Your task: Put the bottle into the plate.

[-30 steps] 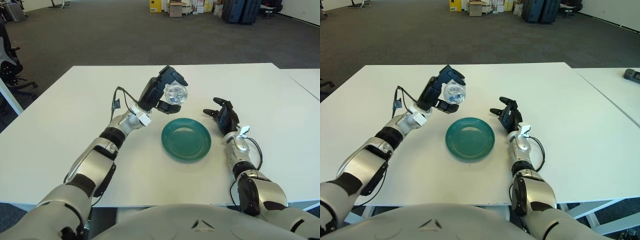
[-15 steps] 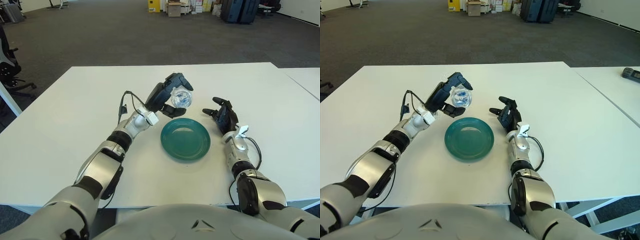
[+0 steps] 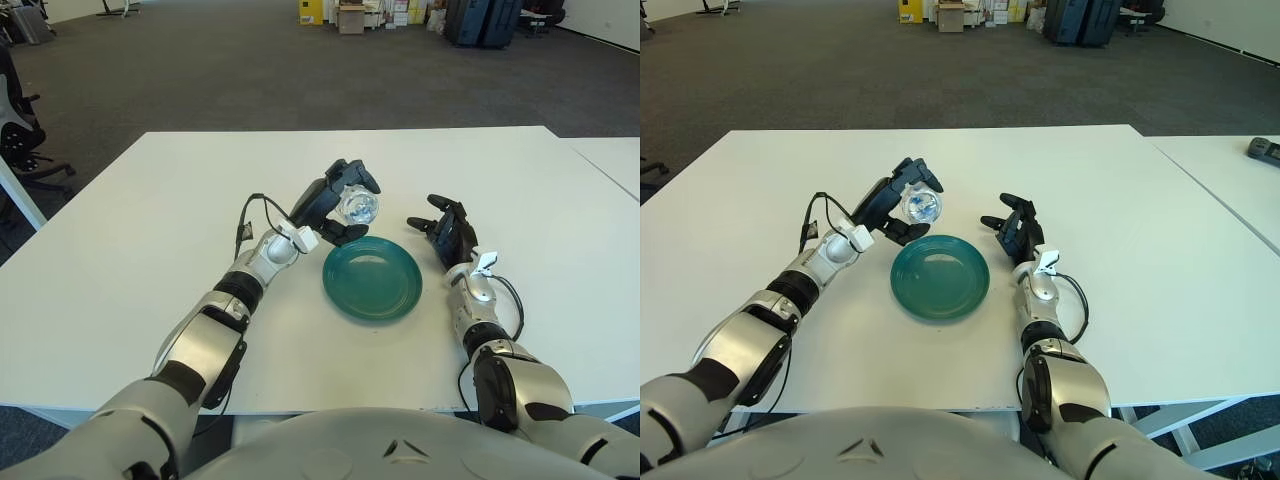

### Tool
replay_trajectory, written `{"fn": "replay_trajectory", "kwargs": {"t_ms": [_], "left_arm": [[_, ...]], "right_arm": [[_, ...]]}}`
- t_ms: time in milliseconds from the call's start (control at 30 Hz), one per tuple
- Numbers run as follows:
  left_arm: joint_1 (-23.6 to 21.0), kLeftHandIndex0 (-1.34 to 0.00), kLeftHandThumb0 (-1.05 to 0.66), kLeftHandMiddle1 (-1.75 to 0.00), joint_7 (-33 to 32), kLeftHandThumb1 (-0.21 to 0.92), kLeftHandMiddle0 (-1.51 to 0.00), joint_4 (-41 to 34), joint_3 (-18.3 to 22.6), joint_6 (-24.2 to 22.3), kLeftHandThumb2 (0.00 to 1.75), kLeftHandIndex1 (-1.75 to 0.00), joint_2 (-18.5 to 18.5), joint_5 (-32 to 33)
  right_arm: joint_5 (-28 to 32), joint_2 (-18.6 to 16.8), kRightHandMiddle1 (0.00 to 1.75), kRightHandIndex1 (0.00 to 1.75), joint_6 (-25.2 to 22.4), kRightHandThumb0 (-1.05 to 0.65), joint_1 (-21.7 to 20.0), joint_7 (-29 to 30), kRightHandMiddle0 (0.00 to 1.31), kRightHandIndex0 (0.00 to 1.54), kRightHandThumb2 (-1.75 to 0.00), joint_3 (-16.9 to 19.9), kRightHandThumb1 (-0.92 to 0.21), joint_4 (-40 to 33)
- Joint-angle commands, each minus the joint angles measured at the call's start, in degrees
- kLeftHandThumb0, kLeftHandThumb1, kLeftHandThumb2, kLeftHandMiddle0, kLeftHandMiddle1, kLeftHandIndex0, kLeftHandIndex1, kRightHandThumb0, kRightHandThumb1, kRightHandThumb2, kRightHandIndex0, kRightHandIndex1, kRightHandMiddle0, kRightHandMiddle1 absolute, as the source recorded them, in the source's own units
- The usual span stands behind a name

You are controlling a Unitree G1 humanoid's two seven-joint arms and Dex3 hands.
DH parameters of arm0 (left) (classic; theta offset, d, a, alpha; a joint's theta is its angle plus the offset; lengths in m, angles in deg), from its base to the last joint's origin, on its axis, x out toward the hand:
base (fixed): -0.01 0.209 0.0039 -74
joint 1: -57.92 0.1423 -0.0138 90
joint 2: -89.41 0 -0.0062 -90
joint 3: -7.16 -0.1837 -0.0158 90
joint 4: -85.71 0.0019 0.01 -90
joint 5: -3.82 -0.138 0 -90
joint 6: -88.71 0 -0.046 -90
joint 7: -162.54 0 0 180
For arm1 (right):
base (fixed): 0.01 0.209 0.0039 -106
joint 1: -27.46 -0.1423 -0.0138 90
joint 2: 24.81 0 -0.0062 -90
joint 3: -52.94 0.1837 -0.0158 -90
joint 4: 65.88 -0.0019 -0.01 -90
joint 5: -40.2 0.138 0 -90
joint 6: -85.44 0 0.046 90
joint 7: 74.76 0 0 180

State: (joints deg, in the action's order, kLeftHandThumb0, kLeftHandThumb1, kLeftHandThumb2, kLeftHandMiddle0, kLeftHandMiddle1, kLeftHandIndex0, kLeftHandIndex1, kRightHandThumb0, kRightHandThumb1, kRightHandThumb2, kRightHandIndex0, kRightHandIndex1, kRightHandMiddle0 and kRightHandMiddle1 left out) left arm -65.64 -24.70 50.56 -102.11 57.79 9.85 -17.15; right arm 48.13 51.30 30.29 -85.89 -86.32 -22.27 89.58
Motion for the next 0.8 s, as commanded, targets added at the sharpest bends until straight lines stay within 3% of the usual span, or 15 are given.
{"fn": "replay_trajectory", "kwargs": {"t_ms": [0,767], "left_arm": [[-0.29,-0.58,-0.46,-1.75,2.1,0.34,-1.18,-0.15,1.5,-0.19,1.28,-1.75,0.44,2.46],[1.22,-0.58,-0.46,-1.75,6.11,0.35,-1.17,-0.13,3.23,-1.95,1.27,-1.75,0.71,2.15]], "right_arm": [[-0.08,-1.62,1.1,0.79,-2.52,-0.88,3.44,0.53,0.02,0.51,-1.08,-0.31,-0.92,2.66],[-0.13,-2.01,1.12,0.78,-2.32,-0.9,3.62,1.17,0.02,0.51,-1.1,-0.9,-0.92,2.42]]}}
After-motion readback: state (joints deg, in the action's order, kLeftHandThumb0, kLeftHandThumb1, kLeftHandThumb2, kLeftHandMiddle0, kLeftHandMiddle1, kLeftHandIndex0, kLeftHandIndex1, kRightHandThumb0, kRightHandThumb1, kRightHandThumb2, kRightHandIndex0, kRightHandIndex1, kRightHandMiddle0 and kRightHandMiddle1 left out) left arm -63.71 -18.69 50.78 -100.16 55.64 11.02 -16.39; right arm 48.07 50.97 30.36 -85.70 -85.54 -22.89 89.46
